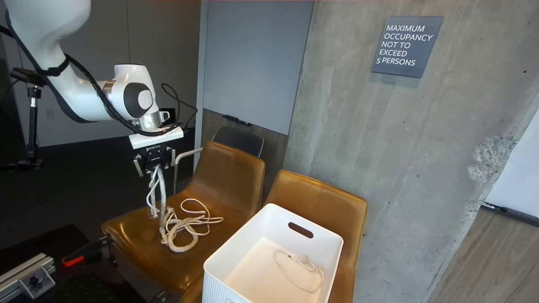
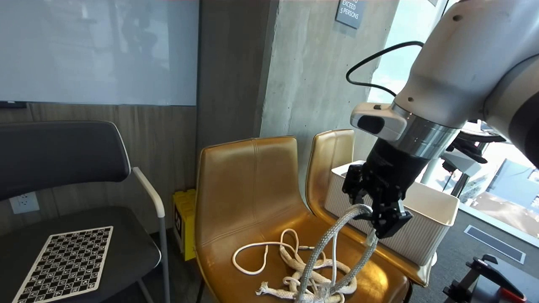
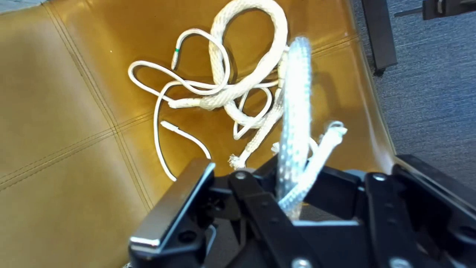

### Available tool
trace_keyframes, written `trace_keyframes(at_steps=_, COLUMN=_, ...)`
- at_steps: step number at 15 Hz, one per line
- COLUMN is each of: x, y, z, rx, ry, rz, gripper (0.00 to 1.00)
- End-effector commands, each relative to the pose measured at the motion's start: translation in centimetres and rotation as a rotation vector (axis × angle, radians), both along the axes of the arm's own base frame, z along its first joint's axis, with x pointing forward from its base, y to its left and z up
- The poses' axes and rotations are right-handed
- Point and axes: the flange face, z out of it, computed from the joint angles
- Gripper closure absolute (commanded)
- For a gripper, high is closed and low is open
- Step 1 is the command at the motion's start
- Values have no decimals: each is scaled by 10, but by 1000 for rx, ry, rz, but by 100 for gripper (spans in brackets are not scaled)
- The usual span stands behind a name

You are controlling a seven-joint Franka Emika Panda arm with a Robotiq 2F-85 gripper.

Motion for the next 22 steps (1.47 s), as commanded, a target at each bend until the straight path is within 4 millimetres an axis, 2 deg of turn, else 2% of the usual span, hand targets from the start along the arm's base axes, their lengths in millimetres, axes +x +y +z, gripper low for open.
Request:
trace_keyframes(at_steps=1, x=16, y=-22, z=15, rx=6, ry=-63, rz=-1, gripper=100)
trace_keyframes(at_steps=4, x=44, y=-33, z=16, rx=-1, ry=-71, rz=-5, gripper=100)
trace_keyframes(at_steps=8, x=84, y=-50, z=6, rx=-9, ry=-77, rz=-5, gripper=100)
trace_keyframes(at_steps=11, x=105, y=-57, z=-3, rx=-6, ry=-71, rz=-1, gripper=100)
trace_keyframes(at_steps=12, x=108, y=-58, z=-6, rx=-1, ry=-65, rz=-3, gripper=75)
trace_keyframes(at_steps=14, x=108, y=-59, z=-12, rx=16, ry=-49, rz=1, gripper=66)
trace_keyframes(at_steps=19, x=87, y=-64, z=-5, rx=58, ry=-25, rz=5, gripper=31)
trace_keyframes(at_steps=22, x=79, y=-78, z=-2, rx=55, ry=-20, rz=7, gripper=9)
